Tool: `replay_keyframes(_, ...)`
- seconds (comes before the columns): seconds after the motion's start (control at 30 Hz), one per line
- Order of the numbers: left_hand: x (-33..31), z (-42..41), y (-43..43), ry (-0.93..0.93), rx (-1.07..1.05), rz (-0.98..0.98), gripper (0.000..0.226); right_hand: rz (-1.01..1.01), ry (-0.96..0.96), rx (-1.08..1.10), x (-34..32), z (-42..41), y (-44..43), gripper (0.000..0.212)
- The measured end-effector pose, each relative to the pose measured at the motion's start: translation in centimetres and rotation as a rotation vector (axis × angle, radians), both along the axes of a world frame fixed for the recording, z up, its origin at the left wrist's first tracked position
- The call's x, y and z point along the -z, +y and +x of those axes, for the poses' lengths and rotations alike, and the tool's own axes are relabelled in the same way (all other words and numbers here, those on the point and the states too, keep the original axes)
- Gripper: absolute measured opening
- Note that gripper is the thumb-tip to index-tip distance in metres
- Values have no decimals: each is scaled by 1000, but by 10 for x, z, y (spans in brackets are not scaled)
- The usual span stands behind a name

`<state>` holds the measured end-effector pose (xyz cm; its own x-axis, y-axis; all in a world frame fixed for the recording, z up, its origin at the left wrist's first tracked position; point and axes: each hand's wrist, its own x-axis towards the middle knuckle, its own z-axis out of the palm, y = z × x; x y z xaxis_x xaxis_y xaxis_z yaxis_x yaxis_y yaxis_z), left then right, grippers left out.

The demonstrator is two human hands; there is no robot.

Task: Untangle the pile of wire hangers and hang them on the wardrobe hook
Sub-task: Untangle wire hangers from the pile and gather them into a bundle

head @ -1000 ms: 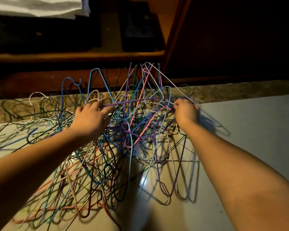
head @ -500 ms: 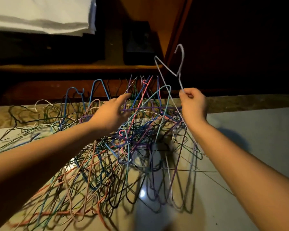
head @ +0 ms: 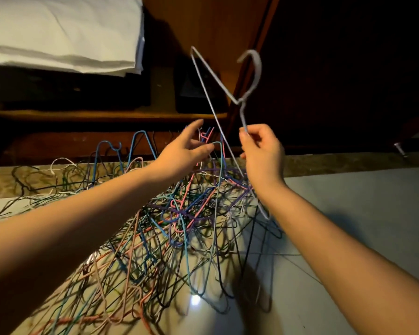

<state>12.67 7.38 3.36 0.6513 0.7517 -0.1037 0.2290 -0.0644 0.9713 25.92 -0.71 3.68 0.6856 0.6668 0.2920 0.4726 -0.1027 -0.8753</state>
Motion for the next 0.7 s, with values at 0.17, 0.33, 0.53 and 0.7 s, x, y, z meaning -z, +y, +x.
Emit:
replay_keyframes(0.17,-12,-18,4,-161,-32,-44,65,-77,178,-157,21,-59,13,21)
replay_keyframes(0.33,-6,-39,8,-187,-84,-167,25,-178,388,-255,46,-114,23,16)
replay_keyframes(0.53,7,-95,32,-71,-97,-259,15,-383,65,-531,68,-103,17,14)
replay_keyframes(0.7,26,-139,42,208,-74,-24,11,-663,-51,-449,96,-72,12,23)
